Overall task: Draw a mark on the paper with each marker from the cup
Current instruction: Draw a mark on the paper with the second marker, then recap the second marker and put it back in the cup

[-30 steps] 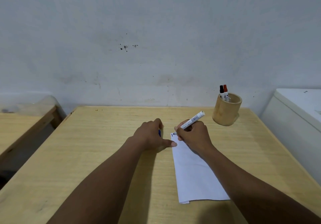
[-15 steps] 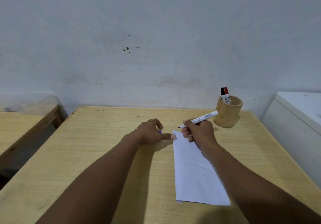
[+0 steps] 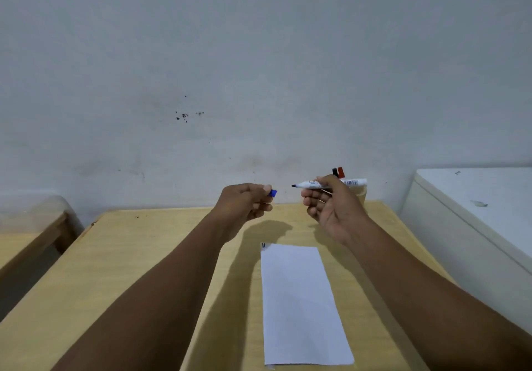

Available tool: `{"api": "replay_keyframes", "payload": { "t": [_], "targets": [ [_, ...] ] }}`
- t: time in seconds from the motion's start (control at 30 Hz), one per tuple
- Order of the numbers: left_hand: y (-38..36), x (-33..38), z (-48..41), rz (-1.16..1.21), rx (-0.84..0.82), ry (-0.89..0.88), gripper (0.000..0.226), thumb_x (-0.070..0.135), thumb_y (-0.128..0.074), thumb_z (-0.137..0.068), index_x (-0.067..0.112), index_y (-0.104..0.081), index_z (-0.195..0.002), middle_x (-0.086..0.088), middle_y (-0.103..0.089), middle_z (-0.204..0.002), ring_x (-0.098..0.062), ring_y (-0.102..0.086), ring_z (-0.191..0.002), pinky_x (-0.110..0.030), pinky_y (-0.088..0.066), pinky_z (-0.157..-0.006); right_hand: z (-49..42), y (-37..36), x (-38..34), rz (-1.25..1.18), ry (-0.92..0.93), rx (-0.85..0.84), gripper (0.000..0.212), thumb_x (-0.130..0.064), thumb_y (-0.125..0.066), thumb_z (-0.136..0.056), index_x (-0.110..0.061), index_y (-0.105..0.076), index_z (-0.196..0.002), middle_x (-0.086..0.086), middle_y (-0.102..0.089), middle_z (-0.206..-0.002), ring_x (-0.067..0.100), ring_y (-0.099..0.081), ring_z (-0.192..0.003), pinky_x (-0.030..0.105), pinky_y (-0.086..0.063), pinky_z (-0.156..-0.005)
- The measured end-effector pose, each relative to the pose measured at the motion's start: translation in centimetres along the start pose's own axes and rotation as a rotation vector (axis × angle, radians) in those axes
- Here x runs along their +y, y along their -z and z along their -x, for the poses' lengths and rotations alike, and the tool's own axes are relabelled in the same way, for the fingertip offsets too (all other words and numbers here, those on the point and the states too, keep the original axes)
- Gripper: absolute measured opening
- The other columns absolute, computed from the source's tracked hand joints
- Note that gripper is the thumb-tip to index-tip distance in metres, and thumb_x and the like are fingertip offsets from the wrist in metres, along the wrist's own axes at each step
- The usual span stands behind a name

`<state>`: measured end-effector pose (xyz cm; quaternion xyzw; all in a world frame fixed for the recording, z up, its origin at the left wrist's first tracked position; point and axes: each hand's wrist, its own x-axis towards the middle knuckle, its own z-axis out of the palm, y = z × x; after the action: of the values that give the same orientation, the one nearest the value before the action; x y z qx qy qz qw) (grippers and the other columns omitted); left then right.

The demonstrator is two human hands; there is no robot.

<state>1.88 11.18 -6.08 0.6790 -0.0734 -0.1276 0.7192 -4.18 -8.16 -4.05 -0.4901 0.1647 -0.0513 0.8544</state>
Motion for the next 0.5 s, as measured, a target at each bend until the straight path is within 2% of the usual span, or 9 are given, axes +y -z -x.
{"api": "replay_keyframes", "payload": {
  "t": [0.13, 0.27, 0.37, 0.5],
  "targets": [
    [-3.0, 0.5, -0.6, 0.176, -0.050, 0.038, 0.019, 0.019, -0.071, -0.093, 0.002, -0.073, -0.103, -0.007, -0.075, -0.086, -0.021, -0.072, -0.077, -0.029, -0.055, -0.076, 0.0, 0.5, -0.4, -0.057, 0.060, 0.025, 0.016, -0.016, -0.060, -0.096, -0.007, -0.066, -0.084, 0.011, -0.070, -0.066, 0.014, -0.064, -0.043, 0.022, -0.042, -0.044],
    [-5.1, 0.3, -1.0, 0.288, -0.074, 0.055, 0.018, 0.019, -0.071, -0.093, 0.004, -0.073, -0.102, -0.007, -0.076, -0.086, -0.021, -0.073, -0.080, -0.028, -0.057, -0.076, 0.0, 1.1, -0.6, -0.053, 0.087, 0.040, 0.016, -0.014, -0.060, -0.097, -0.007, -0.066, -0.084, 0.013, -0.069, -0.071, 0.015, -0.064, -0.046, 0.024, -0.041, -0.050],
    [-6.2, 0.0, -1.2, 0.292, -0.083, 0.055, 0.020, 0.021, -0.074, -0.091, 0.005, -0.075, -0.103, -0.006, -0.076, -0.088, -0.020, -0.074, -0.082, -0.028, -0.057, -0.078, -0.3, 1.4, -0.5, -0.053, 0.100, 0.026, 0.015, -0.014, -0.062, -0.098, -0.006, -0.067, -0.086, 0.014, -0.070, -0.071, 0.017, -0.065, -0.050, 0.025, -0.043, -0.050],
    [-7.4, -0.2, -1.7, 0.197, 0.003, -0.019, 0.019, 0.022, -0.078, -0.088, 0.005, -0.077, -0.095, -0.009, -0.073, -0.085, -0.021, -0.070, -0.082, -0.029, -0.057, -0.078, -1.0, 1.7, -0.1, -0.092, 0.115, 0.007, 0.017, -0.016, -0.064, -0.100, -0.007, -0.067, -0.086, 0.009, -0.072, -0.064, 0.013, -0.063, -0.048, 0.022, -0.043, -0.047]
  ]
}}
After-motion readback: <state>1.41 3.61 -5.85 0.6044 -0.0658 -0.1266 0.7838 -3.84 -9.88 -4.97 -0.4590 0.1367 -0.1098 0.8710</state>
